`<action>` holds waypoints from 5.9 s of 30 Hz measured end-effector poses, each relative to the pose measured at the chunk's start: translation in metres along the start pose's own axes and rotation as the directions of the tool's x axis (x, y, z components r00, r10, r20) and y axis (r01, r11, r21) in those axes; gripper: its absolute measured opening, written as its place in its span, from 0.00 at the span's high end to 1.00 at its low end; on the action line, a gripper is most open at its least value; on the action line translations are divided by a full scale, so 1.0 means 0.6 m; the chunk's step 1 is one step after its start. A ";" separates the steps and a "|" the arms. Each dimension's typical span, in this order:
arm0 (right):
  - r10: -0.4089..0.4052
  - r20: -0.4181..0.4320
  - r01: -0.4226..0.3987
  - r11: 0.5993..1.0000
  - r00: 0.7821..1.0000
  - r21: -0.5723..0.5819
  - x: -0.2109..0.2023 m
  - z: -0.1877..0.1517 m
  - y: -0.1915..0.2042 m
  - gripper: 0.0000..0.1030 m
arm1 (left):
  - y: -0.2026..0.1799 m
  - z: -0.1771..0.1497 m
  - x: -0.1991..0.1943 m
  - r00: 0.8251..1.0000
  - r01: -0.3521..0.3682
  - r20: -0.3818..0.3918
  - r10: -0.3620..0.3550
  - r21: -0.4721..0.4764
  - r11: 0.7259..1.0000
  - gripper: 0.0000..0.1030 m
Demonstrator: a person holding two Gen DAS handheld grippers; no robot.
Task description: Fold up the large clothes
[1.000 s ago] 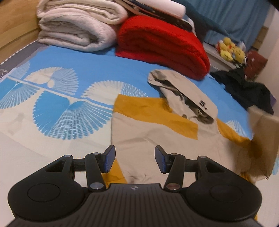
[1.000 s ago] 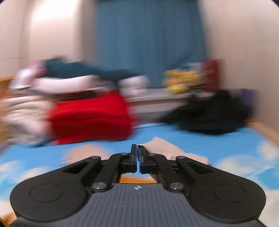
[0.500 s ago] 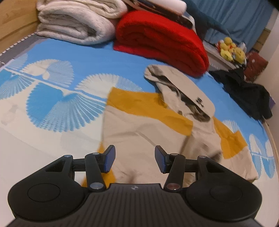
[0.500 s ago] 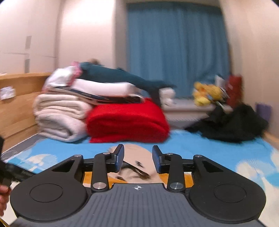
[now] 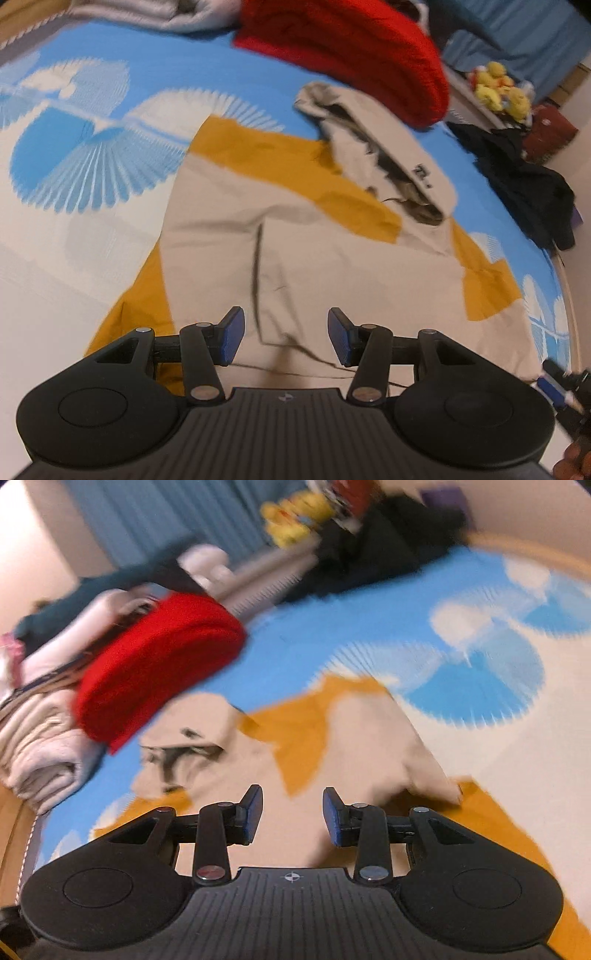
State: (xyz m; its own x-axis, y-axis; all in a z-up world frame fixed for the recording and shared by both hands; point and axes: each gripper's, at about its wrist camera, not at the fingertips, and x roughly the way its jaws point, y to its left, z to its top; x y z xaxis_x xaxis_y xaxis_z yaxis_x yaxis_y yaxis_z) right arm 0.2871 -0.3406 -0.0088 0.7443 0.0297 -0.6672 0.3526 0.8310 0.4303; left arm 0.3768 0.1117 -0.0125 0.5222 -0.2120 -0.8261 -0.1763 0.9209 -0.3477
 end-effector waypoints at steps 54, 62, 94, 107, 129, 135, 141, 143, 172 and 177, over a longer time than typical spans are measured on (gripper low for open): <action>-0.121 -0.169 0.185 0.879 0.978 0.440 0.099 -0.008 -0.138 0.51 | 0.068 0.016 0.046 0.991 -0.120 0.035 0.128 -0.181 0.976 0.64; -0.080 -0.170 0.160 0.829 0.982 0.536 0.106 -0.012 -0.169 0.95 | 0.073 0.019 0.060 0.996 -0.079 0.020 0.085 -0.201 0.976 0.76; -0.220 -0.214 0.260 0.949 0.952 0.178 0.148 0.013 -0.107 0.73 | 0.020 0.028 0.010 0.952 -0.161 0.253 0.170 -0.057 0.985 0.89; -0.232 -0.204 0.251 0.965 0.951 0.074 0.161 0.012 -0.078 0.60 | 0.044 0.020 0.065 0.982 -0.164 0.072 0.173 -0.119 0.979 0.84; -0.078 0.153 0.126 0.936 0.985 -0.330 0.008 0.035 0.049 0.55 | -0.024 0.020 -0.052 0.963 -0.144 0.231 0.138 0.009 0.989 0.50; -0.063 0.169 0.119 0.930 0.984 -0.348 -0.031 0.035 0.046 0.55 | -0.059 -0.001 -0.087 0.947 -0.125 0.306 0.094 0.084 0.989 0.33; -0.067 0.186 0.134 0.919 0.980 -0.372 -0.056 0.029 0.037 0.48 | -0.103 -0.022 -0.126 0.885 -0.178 0.462 0.062 0.212 0.961 0.18; -0.058 0.196 0.134 0.907 0.979 -0.398 -0.062 0.028 0.038 0.38 | -0.115 -0.026 -0.134 0.864 -0.196 0.501 0.052 0.240 0.951 0.18; -0.107 0.159 0.163 0.905 0.981 -0.393 -0.010 0.091 0.004 0.28 | -0.197 0.366 0.183 0.956 -0.043 0.293 -0.027 0.229 0.972 0.83; -0.151 0.128 0.189 0.900 0.980 -0.392 0.016 0.092 -0.009 0.47 | -0.195 0.442 0.304 0.975 -0.018 0.220 -0.014 0.141 0.990 0.71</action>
State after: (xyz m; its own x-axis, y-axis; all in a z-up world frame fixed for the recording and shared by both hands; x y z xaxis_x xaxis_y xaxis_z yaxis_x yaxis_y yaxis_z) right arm 0.3239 -0.3755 0.0163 0.7490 -0.1670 -0.6412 0.2363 0.9714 0.0229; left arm 0.7138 0.0519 -0.0047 0.6955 -0.1475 -0.7032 -0.0663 0.9614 -0.2672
